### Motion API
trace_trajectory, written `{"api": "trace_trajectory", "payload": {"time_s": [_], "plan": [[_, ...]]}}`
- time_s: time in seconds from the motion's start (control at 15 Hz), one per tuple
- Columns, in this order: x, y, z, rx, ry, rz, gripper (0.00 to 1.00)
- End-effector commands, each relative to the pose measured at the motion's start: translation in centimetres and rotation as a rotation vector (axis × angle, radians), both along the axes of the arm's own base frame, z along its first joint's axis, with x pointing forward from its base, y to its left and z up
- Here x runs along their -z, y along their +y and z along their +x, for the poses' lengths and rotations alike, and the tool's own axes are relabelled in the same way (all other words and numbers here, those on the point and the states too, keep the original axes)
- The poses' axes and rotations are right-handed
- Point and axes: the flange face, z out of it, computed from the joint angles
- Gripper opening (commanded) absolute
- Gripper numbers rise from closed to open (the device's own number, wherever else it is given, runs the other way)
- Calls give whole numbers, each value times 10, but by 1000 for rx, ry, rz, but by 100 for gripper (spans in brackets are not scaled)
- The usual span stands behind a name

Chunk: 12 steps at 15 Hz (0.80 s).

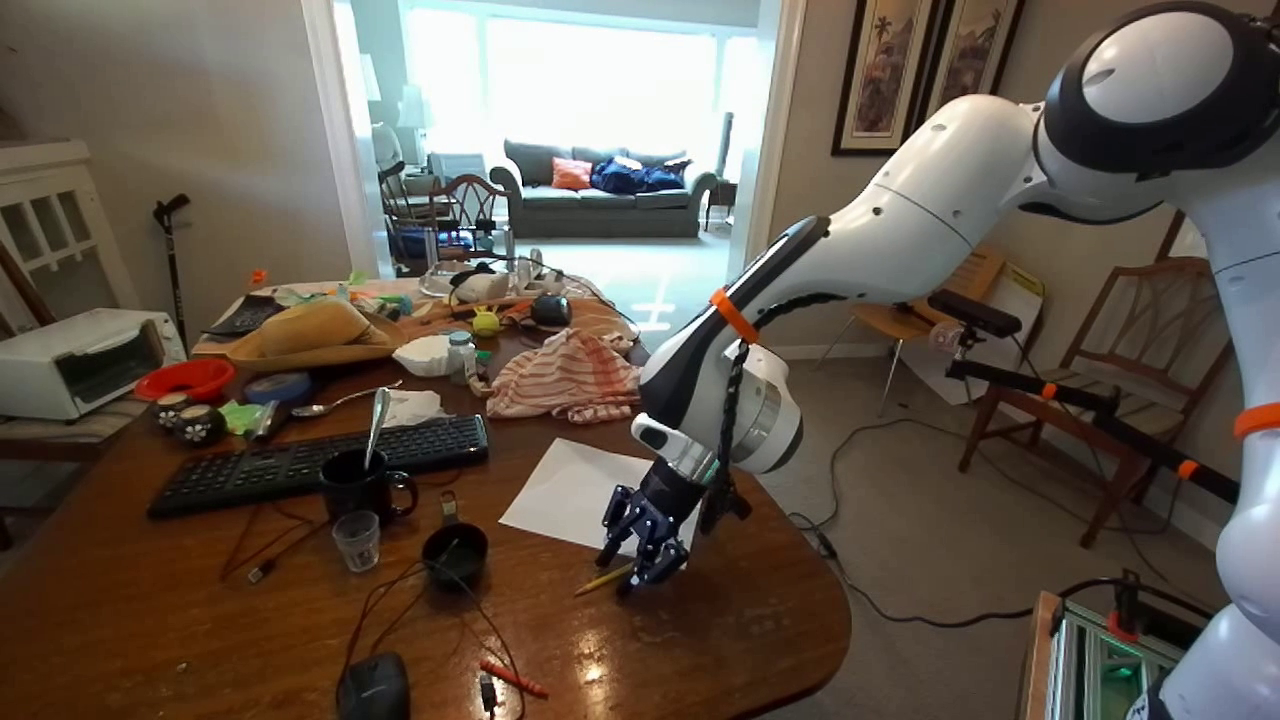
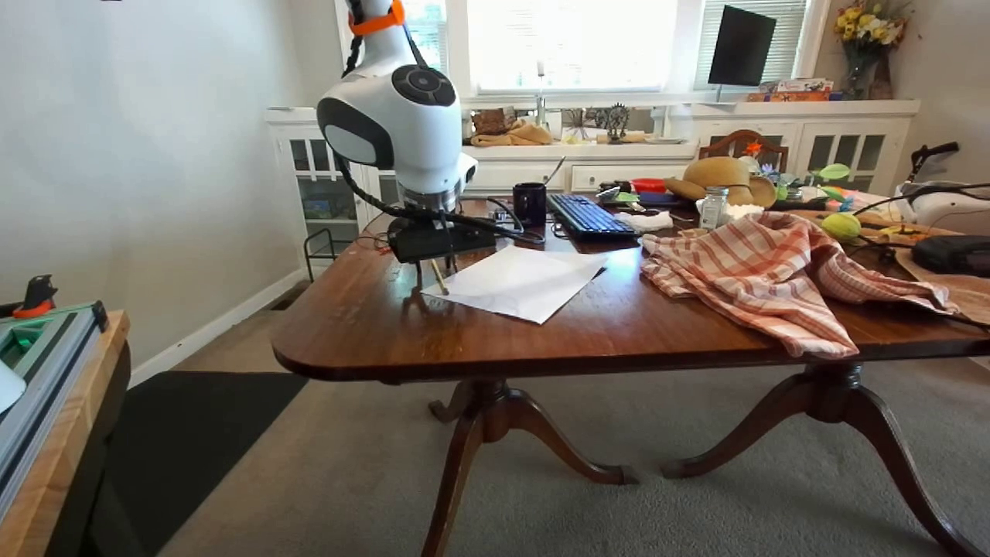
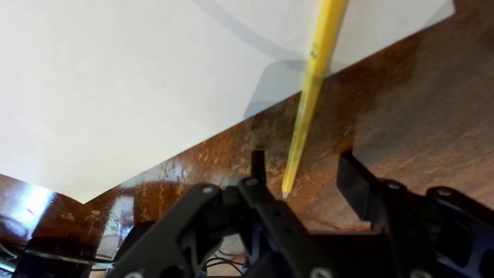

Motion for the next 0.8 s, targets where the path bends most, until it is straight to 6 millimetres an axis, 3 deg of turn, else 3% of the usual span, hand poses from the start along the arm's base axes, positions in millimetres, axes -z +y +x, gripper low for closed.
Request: {"api": "trace_trajectory", "payload": {"time_s": [0.0,0.07,0.2,0.53,0.6,0.73], "plan": [[13,-10,0,18,8,5,41],[13,-10,0,18,10,5,33],[14,-11,0,20,10,3,35],[14,-15,2,27,10,-2,19],[14,-16,2,29,8,-4,11],[14,-16,2,29,10,-3,4]]}}
